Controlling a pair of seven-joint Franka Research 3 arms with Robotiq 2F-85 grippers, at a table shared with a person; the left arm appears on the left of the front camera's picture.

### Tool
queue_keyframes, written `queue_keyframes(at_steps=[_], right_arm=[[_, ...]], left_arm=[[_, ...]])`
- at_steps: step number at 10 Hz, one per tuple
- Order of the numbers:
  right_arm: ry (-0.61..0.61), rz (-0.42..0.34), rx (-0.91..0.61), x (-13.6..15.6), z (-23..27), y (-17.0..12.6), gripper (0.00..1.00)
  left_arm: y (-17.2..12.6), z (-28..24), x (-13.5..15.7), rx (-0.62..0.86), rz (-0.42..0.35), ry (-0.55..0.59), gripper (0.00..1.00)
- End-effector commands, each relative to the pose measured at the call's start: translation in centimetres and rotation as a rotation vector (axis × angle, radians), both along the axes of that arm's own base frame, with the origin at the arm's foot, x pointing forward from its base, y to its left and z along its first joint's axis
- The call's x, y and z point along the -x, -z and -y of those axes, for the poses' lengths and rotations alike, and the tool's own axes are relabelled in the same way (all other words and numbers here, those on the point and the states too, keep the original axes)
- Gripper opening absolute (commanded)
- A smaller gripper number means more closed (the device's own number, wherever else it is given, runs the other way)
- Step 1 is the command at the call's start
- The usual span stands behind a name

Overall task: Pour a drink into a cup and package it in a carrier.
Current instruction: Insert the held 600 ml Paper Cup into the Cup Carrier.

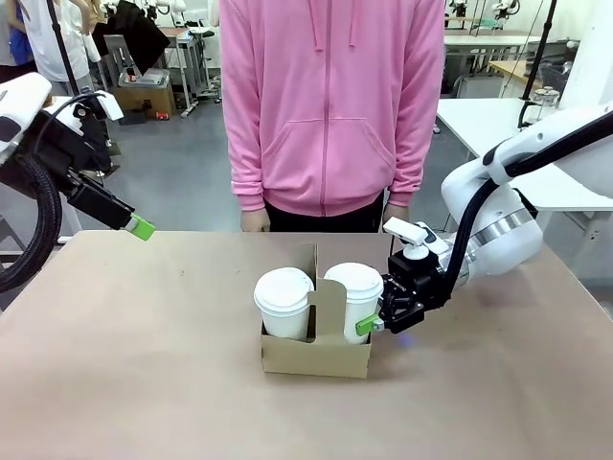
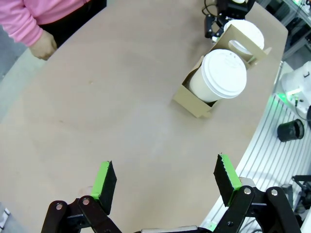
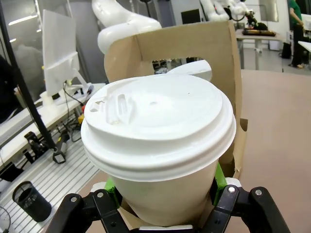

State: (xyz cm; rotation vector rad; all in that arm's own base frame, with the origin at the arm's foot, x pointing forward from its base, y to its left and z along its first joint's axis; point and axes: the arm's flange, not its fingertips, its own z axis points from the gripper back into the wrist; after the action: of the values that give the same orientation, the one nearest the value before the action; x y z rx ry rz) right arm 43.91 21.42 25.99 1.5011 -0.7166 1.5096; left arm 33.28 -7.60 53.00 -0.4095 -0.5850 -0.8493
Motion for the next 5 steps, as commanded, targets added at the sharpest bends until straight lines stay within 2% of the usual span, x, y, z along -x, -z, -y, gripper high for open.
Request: queue_keyframes(at_steps=[1, 2, 3, 5], right_arm=[[-0.033, 0.058, 0.009, -0.14, -0.29, 0.25, 0.80], [-0.019, 0.073, 0.007, -0.17, -0.21, 0.29, 0.80], [-0.018, 0.104, 0.024, 0.02, -0.11, 0.17, 1.00], [-0.001, 0.122, 0.036, 0.22, 0.47, -0.52, 1.00]], left_arm=[[-0.09, 0.15, 0.00, 0.013, -0.010, -0.005, 1.00], [-0.09, 0.15, 0.00, 0.013, -0.010, -0.005, 1.00], [-0.09, 0.15, 0.00, 0.013, -0.010, -0.005, 1.00], [-0.09, 0.15, 0.00, 0.013, -0.010, -0.005, 1.00]])
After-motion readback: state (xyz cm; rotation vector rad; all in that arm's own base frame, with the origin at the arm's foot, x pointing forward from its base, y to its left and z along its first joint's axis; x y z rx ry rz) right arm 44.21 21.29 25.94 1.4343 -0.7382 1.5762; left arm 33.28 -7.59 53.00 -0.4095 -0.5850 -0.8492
